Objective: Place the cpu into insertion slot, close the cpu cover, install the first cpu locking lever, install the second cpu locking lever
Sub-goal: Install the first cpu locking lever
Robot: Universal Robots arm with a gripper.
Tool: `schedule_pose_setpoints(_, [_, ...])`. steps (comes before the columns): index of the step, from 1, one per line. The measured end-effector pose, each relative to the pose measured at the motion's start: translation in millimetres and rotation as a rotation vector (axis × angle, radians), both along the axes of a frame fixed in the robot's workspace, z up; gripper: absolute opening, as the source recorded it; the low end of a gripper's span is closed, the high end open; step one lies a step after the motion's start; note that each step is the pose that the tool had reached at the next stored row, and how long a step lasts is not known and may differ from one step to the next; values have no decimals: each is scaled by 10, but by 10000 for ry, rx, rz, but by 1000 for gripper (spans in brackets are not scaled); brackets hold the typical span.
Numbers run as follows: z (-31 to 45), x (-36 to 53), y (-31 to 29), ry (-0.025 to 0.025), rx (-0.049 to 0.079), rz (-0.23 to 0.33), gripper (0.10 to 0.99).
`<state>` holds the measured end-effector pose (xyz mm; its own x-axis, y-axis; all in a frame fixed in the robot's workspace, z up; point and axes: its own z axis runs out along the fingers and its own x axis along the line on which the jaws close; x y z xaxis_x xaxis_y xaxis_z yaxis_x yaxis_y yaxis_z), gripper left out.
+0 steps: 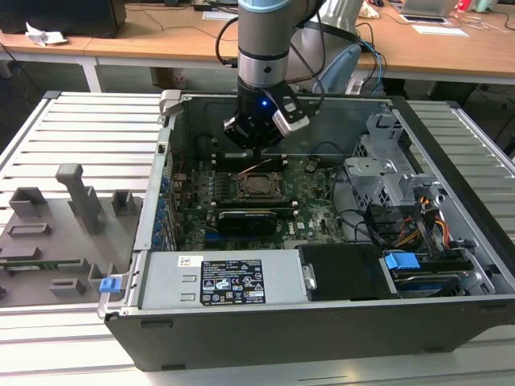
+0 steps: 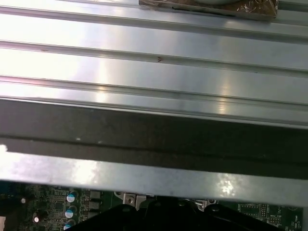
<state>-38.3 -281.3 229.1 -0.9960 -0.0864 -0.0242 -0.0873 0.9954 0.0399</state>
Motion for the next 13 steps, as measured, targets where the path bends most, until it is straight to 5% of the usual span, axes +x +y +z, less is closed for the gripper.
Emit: schedule_pose_setpoints(13, [-63,67,8,0,0,-1,106])
